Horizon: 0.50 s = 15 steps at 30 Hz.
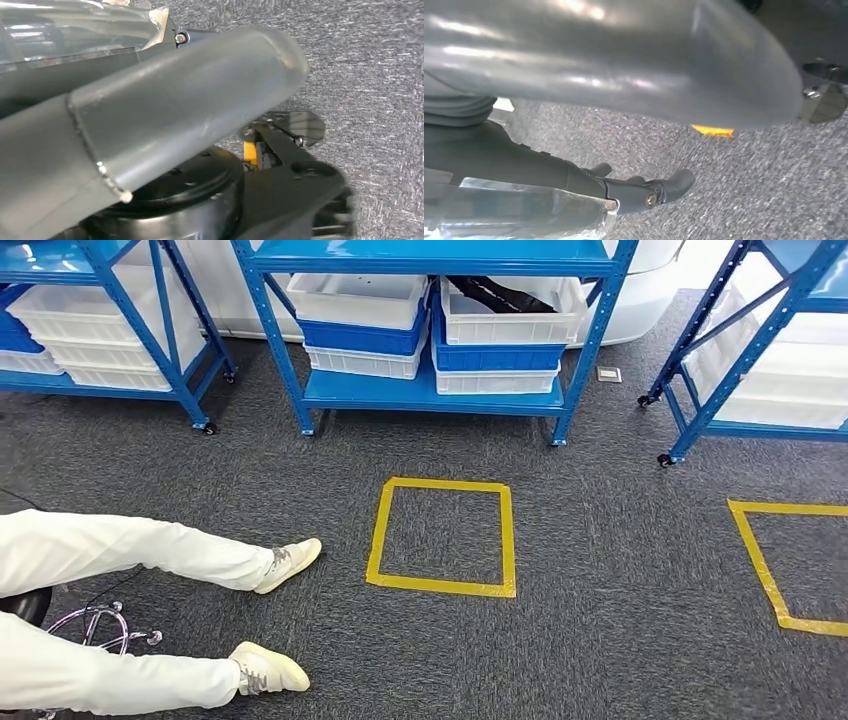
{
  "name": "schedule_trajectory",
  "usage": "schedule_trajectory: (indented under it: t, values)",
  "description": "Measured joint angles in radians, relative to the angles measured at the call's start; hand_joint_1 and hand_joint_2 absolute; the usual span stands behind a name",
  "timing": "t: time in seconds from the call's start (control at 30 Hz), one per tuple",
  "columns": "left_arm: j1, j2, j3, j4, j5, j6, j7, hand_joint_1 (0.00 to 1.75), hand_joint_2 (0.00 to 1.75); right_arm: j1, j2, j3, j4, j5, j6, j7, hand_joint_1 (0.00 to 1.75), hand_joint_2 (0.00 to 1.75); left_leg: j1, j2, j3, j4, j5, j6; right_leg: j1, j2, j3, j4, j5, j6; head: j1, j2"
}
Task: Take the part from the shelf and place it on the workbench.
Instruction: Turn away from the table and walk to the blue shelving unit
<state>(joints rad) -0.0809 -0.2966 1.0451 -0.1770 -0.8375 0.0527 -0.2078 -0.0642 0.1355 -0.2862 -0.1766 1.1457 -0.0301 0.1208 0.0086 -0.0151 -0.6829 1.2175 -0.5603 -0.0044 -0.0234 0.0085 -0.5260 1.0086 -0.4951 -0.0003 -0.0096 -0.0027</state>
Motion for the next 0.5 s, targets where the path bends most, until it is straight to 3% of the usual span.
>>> schedule_trajectory:
  t: [0.03,0.07,0.1,0.17,0.23,0.37,0.43,0.5]
  values:
    - [0.0,0.0,-0.001,0.0,-0.002,-0.001,0.0,0.0,0.0,0.003,0.0,-0.004,0.0,-0.002,0.0,0.001,0.0,0.0,0.002,0.005,-0.028,0.057,-0.021,-0.003,0.002,-0.007,0.0,0.0,-0.001,-0.001,0.0,0.0]
    - [0.0,0.001,-0.002,0.0,-0.004,-0.002,0.0,0.0,0.0,0.005,-0.001,-0.008,0.0,-0.004,0.0,0.002,0.0,0.0,0.004,0.008,-0.041,0.085,-0.024,-0.004,0.003,-0.013,0.0,0.0,-0.002,-0.002,0.0,0.0]
    - [0.001,0.001,-0.002,0.0,-0.005,-0.003,0.0,0.0,0.0,0.006,-0.001,-0.011,0.0,-0.005,0.0,0.003,0.0,0.0,0.005,0.01,-0.035,0.072,-0.008,-0.005,0.003,-0.017,0.001,0.0,-0.002,-0.002,0.0,0.0]
    - [0.002,0.002,-0.003,0.0,-0.007,-0.005,0.0,0.0,0.0,0.005,0.0,-0.014,0.0,-0.005,0.0,0.003,0.0,0.0,0.005,0.016,0.031,-0.053,0.056,0.001,0.004,-0.021,0.004,0.0,-0.003,-0.001,0.0,0.0]
    - [0.0,0.003,-0.005,0.0,-0.008,-0.007,-0.001,0.0,0.0,0.003,0.0,-0.017,0.0,-0.006,0.0,0.004,0.0,0.0,0.001,0.022,0.091,-0.169,0.094,0.009,0.009,-0.023,0.005,0.0,-0.007,0.005,0.0,0.0]
    - [0.0,0.003,-0.017,0.0,-0.02,-0.007,0.005,0.0,0.0,0.003,0.001,-0.023,0.0,-0.012,-0.001,0.003,0.0,0.0,-0.007,0.017,0.107,-0.205,0.096,0.031,0.015,-0.027,0.005,-0.003,-0.013,0.027,0.0,0.0]
    - [-0.002,0.002,-0.023,0.0,-0.026,0.007,0.016,0.0,0.0,0.002,0.001,-0.026,-0.001,-0.015,-0.002,0.003,0.0,0.0,-0.001,0.013,0.116,-0.218,0.103,0.045,0.015,-0.025,-0.016,0.046,-0.04,0.031,0.003,0.0]
    - [-0.003,-0.002,-0.026,0.0,-0.031,0.024,0.031,0.0,0.0,0.003,0.001,-0.032,-0.001,-0.018,-0.002,0.003,0.0,0.0,0.0,0.011,0.12,-0.222,0.105,0.052,0.012,-0.019,-0.081,0.172,-0.094,0.025,0.007,0.0]
